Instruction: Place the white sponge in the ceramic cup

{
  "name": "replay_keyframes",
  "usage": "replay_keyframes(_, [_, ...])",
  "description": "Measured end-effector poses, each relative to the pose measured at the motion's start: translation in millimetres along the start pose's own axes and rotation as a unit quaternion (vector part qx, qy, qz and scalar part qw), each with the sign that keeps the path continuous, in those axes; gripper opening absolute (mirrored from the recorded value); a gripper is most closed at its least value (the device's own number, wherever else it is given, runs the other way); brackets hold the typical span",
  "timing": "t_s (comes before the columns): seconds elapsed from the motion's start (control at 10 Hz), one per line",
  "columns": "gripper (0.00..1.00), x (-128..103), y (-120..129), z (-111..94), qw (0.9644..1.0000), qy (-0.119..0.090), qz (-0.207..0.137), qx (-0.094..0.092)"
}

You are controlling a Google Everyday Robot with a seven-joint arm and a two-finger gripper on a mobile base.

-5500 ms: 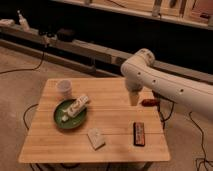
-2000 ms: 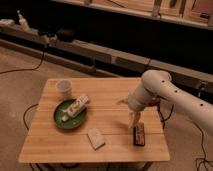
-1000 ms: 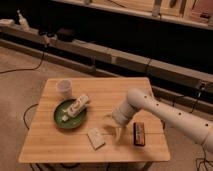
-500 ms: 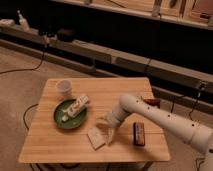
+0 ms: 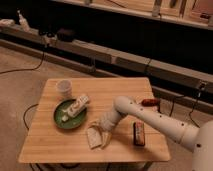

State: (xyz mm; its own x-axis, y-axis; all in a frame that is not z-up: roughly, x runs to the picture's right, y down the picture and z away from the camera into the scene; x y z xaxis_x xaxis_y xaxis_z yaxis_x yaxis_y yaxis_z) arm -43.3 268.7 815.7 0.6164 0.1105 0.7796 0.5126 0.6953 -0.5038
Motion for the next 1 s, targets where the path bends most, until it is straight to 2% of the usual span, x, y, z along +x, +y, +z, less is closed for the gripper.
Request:
replay_keyframes(0.2, [0.8, 6, 3, 3, 0.9993, -0.001, 0.029, -0.022])
replay_keyframes(0.3, [0.75, 9, 2, 4, 0.998, 0.003, 0.054, -0.032])
replay_keyframes(0.5, [0.58, 12, -5, 1, 0.9959, 0.009, 0.084, -0.031])
replay_keyframes(0.6, [0.47, 15, -10, -5, 0.9949, 0.011, 0.097, -0.023])
replay_keyframes(0.7, [0.35, 20, -15, -19, 0.9939, 0.017, 0.109, -0.007])
replay_keyframes(0.8, [0.27, 27, -17, -33, 0.9929, 0.028, 0.115, 0.006])
replay_keyframes(0.9, [0.16, 29, -21, -55, 0.9918, 0.039, 0.117, 0.032])
replay_keyframes(1.0, [0.05, 32, -24, -87, 0.9893, 0.057, 0.118, 0.065])
